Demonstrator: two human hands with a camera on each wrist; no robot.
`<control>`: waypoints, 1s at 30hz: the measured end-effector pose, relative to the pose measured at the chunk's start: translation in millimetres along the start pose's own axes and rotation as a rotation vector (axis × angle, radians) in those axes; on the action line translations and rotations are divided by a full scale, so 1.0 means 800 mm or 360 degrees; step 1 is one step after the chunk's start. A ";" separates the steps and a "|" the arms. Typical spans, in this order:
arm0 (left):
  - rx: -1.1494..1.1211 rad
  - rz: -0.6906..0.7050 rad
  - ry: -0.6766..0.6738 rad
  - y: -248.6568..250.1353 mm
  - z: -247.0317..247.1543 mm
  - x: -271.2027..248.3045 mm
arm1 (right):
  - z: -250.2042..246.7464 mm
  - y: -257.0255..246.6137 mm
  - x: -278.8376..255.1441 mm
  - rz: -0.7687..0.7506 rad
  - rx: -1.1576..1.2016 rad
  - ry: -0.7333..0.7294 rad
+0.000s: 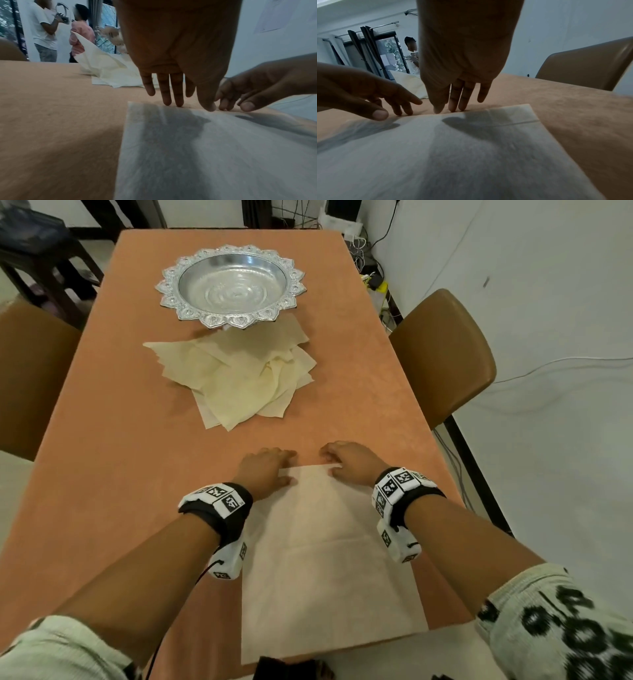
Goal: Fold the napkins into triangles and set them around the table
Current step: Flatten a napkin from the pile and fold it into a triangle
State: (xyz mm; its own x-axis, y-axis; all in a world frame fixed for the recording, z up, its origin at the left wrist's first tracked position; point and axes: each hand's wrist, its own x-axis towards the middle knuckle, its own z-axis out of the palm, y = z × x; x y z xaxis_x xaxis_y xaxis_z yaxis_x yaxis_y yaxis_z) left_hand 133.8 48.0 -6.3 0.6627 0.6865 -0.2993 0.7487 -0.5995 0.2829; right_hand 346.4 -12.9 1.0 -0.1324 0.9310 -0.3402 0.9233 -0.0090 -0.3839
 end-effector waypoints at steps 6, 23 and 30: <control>0.0094 -0.0146 -0.0078 0.002 -0.008 0.017 | -0.008 0.003 0.016 0.0060 -0.0094 -0.0200; -0.0899 0.0048 -0.0433 -0.044 -0.036 0.041 | -0.048 0.021 0.040 0.0045 0.0327 -0.0482; -0.0833 -0.0006 -0.0231 -0.066 -0.034 0.042 | -0.053 0.041 0.043 0.0152 0.0288 -0.0310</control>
State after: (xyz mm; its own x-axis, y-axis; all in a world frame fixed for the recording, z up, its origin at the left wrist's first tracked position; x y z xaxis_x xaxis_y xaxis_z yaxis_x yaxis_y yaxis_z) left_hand 116.3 113.9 -6.4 0.6828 0.6022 -0.4137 0.6685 -0.2865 0.6863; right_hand 387.6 34.0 13.0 -0.1305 0.8353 -0.5341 0.8580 -0.1748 -0.4830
